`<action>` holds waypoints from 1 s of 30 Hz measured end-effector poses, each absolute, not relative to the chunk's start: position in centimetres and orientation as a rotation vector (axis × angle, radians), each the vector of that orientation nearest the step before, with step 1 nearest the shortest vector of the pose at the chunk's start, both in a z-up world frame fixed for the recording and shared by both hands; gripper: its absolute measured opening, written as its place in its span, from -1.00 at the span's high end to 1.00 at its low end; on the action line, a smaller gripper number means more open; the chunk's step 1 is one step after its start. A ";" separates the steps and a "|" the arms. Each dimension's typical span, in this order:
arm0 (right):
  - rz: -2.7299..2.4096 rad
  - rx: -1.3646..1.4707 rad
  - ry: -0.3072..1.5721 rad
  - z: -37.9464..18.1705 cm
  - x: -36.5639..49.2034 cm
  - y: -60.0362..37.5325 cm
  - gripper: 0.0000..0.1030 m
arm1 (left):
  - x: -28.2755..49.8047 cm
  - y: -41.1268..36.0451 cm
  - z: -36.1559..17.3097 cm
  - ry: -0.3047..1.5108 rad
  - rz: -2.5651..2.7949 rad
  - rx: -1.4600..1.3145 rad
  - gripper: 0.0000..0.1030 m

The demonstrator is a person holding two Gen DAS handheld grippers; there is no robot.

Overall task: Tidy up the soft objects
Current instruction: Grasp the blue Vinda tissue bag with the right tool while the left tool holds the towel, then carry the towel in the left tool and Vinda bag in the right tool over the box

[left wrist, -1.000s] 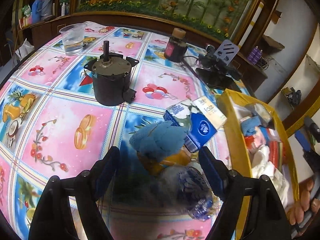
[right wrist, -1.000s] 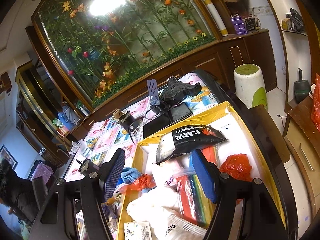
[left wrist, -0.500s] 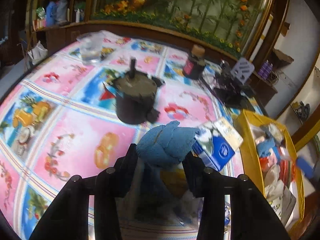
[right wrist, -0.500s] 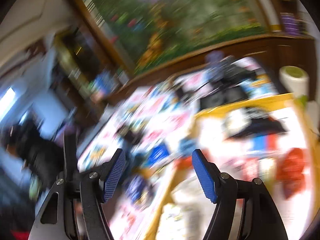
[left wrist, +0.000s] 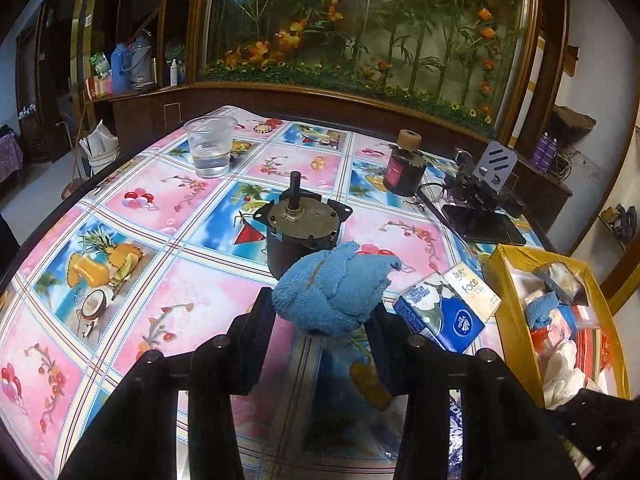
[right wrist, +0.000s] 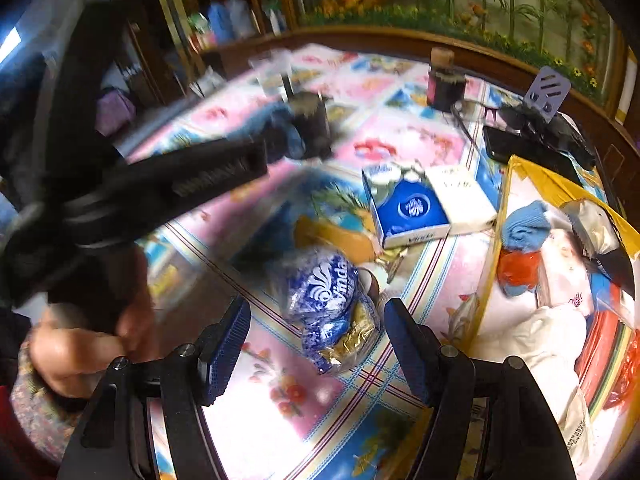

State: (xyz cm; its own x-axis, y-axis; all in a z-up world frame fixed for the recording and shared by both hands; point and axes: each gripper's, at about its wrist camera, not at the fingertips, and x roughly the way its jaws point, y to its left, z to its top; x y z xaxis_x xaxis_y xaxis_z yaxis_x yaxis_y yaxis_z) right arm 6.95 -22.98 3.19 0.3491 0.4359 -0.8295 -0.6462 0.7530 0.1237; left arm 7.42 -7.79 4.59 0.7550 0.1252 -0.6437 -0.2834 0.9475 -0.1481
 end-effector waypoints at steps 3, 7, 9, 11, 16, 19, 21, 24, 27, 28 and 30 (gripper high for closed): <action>0.648 -0.285 1.031 1.9 8.0 -21.6 -0.43 | 7.4 -7.5 4.5 0.684 0.231 -0.253 0.17; 0.640 -0.292 1.017 1.3 7.9 -21.4 -0.18 | 7.4 -7.5 4.4 0.686 0.235 -0.253 0.16; 0.655 -0.298 1.008 1.3 7.7 -21.4 0.04 | 7.3 -7.5 4.4 0.684 0.239 -0.249 0.16; 0.674 -0.284 0.977 1.7 7.3 -21.5 0.30 | 7.4 -7.6 4.3 0.684 0.243 -0.244 0.16; 0.685 -0.208 0.908 3.3 7.2 -22.8 0.30 | 7.4 -7.9 4.2 0.683 0.257 -0.226 0.16; 0.680 -0.170 0.889 3.9 7.7 -23.6 0.30 | 7.6 -8.0 4.1 0.690 0.259 -0.215 0.16; 0.666 -0.138 0.869 4.4 8.0 -24.1 0.30 | 7.7 -8.2 4.0 0.689 0.265 -0.203 0.16; 0.636 -0.057 0.844 5.3 8.8 -25.6 0.30 | 7.9 -8.6 3.8 0.694 0.262 -0.186 0.16; 0.613 0.022 0.816 6.0 9.4 -27.1 0.30 | 8.2 -9.4 3.5 0.703 0.255 -0.157 0.16; 0.606 0.048 0.802 6.2 9.6 -27.6 0.30 | 8.2 -9.6 3.5 0.702 0.253 -0.146 0.16; 0.604 0.077 0.781 6.9 9.3 -28.2 0.30 | 8.1 -10.2 3.7 0.689 0.254 -0.117 0.16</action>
State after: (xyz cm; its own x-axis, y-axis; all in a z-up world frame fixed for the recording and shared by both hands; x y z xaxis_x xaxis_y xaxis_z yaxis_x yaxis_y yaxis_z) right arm 9.31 -28.24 6.86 0.5511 0.5381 -0.6378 -0.4826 0.8290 0.2825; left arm 8.09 -10.21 3.66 0.7425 0.1925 -0.6416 -0.2693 0.9628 -0.0229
